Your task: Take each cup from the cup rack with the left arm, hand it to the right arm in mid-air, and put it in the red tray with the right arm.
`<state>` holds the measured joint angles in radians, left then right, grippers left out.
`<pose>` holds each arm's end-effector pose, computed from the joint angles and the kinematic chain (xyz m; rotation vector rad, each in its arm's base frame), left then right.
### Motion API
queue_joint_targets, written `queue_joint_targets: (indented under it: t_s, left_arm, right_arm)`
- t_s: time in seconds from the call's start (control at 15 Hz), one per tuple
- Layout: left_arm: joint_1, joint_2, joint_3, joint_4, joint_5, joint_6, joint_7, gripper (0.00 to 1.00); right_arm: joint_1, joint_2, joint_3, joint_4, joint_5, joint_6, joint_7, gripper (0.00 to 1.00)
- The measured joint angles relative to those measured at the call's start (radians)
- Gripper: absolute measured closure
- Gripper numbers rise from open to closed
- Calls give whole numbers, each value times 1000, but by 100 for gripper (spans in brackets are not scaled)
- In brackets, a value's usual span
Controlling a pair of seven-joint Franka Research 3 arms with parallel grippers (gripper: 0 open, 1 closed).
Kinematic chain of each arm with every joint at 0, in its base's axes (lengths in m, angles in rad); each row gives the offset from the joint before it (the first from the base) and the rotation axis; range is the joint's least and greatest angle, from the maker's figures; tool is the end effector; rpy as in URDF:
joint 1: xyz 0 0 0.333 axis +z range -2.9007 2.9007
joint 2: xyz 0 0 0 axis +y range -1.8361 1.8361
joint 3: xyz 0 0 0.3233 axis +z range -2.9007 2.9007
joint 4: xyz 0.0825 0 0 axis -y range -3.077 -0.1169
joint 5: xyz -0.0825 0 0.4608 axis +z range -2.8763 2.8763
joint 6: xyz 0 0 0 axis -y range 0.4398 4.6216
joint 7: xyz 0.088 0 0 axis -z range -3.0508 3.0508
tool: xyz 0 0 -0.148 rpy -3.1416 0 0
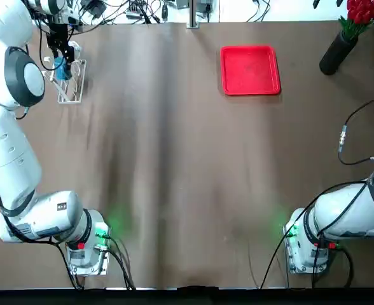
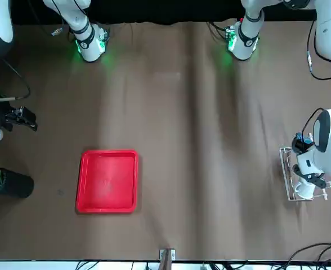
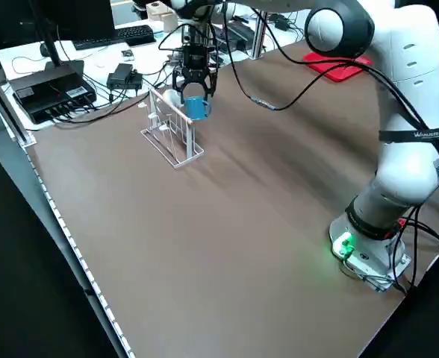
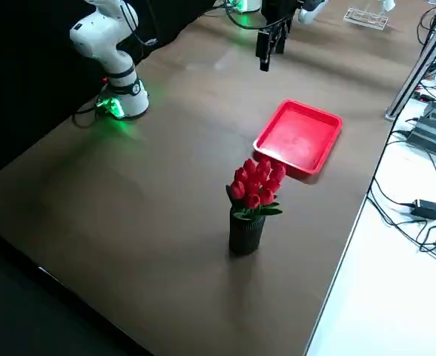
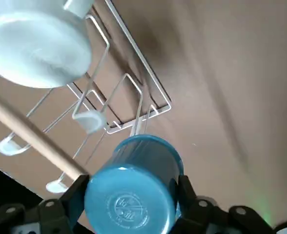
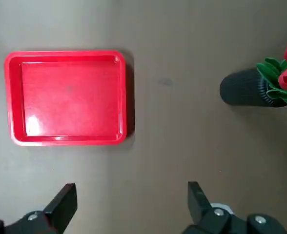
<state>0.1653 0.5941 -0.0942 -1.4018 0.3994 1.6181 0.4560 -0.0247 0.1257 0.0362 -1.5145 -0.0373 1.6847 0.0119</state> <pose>0.7277 0.1169 0.2788 -2.7640 0.6679 0.6457 0.6823 0.0016 0.5499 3.1087 0.0041 0.0699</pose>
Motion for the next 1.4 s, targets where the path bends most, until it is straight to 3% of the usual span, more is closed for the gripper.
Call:
queue_joint_targets:
  t_s: [0.4,0.73,0.93,1.0,1.2,1.4]
  left_arm:
    - [-3,-66,-27,10,-1,-49,0,22]
    - [0,-129,-76,34,-53,-135,0,22]
    - [-3,-147,-99,35,-271,-171,-25,22]
    - [-10,-144,-116,31,-439,-196,-76,22]
    - [-31,-125,-204,25,-683,-203,-256,22]
    - [-125,-82,-291,35,-869,-131,-481,22]
  right_arm:
    - [0,0,0,0,3,5,0,0]
    - [-2,0,-2,3,98,13,0,0]
    - [-2,0,-2,2,147,48,0,0]
    - [-1,4,-1,2,178,69,0,0]
    - [1,26,0,1,266,123,0,0]
    - [18,65,2,1,347,198,9,0]
